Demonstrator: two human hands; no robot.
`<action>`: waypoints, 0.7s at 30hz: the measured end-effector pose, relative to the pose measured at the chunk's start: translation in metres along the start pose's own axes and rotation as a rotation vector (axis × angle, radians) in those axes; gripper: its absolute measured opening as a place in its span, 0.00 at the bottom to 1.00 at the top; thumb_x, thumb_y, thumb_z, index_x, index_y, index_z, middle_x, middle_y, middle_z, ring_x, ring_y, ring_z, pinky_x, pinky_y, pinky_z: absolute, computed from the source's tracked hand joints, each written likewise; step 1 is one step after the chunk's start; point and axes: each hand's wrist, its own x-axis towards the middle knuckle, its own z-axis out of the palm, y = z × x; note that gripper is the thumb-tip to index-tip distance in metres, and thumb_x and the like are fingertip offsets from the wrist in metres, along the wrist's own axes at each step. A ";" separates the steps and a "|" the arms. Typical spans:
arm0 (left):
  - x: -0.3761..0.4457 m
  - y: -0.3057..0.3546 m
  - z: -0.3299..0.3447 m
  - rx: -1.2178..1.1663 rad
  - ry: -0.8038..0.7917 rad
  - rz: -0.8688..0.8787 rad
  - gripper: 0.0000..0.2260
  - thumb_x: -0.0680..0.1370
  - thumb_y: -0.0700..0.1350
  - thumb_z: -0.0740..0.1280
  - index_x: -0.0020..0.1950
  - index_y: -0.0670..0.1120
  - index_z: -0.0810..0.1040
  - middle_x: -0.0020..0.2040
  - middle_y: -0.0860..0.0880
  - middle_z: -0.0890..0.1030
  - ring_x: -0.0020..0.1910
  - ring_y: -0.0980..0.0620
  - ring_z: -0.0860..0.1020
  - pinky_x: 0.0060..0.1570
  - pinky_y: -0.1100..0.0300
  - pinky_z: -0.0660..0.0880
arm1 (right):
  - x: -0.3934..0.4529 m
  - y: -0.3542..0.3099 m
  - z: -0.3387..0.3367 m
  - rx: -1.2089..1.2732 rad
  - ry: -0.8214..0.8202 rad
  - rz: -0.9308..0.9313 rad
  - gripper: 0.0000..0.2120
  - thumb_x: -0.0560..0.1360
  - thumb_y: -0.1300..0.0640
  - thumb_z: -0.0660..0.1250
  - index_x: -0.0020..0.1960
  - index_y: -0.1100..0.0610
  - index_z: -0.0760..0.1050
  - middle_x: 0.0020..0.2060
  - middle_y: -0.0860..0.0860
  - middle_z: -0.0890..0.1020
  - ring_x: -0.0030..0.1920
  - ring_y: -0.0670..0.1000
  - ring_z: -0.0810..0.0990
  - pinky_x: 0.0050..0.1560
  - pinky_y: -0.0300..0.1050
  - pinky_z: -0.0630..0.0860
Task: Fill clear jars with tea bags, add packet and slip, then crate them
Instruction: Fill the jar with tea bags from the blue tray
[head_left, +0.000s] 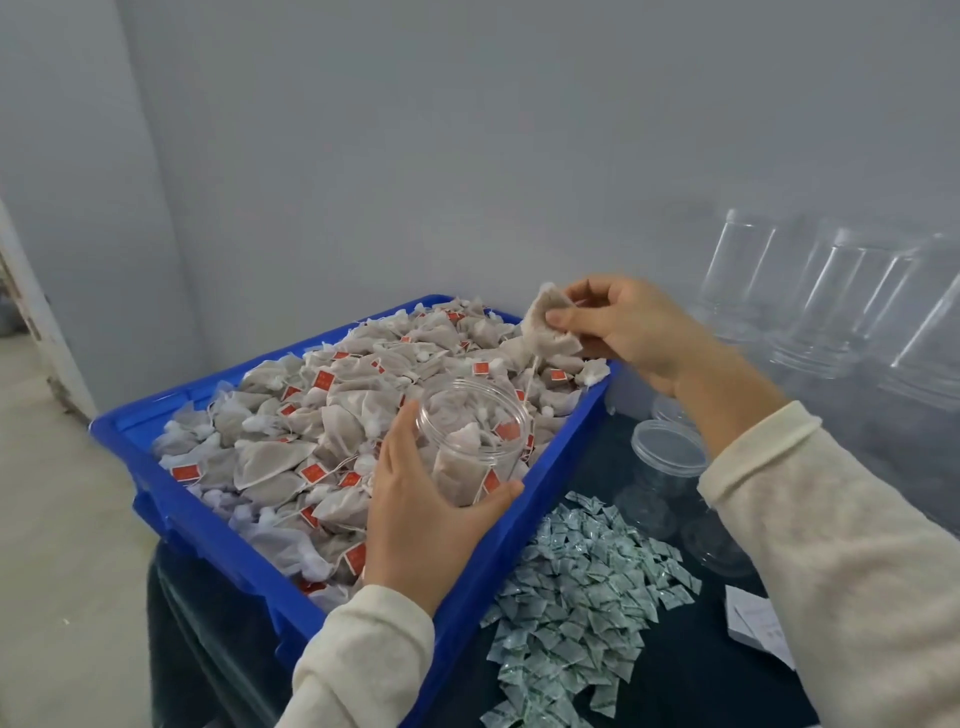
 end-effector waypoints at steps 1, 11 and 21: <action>0.000 0.000 0.000 0.004 -0.003 -0.001 0.46 0.59 0.64 0.77 0.68 0.68 0.52 0.73 0.57 0.63 0.64 0.63 0.61 0.62 0.61 0.60 | -0.006 -0.009 0.001 0.079 -0.017 -0.014 0.08 0.70 0.58 0.73 0.48 0.55 0.79 0.43 0.51 0.84 0.40 0.45 0.84 0.39 0.36 0.80; 0.001 -0.002 0.003 0.058 -0.001 -0.019 0.46 0.59 0.65 0.77 0.67 0.69 0.50 0.74 0.55 0.62 0.69 0.53 0.65 0.58 0.59 0.60 | -0.038 -0.054 0.026 0.397 -0.171 -0.066 0.13 0.63 0.56 0.71 0.46 0.59 0.77 0.37 0.50 0.85 0.38 0.47 0.84 0.37 0.37 0.81; 0.001 -0.004 0.001 0.009 -0.010 -0.016 0.46 0.60 0.66 0.76 0.69 0.67 0.51 0.73 0.55 0.64 0.68 0.53 0.67 0.62 0.58 0.66 | -0.034 -0.016 0.060 -0.186 -0.141 -0.116 0.05 0.73 0.58 0.73 0.44 0.51 0.79 0.36 0.45 0.84 0.38 0.44 0.83 0.44 0.41 0.80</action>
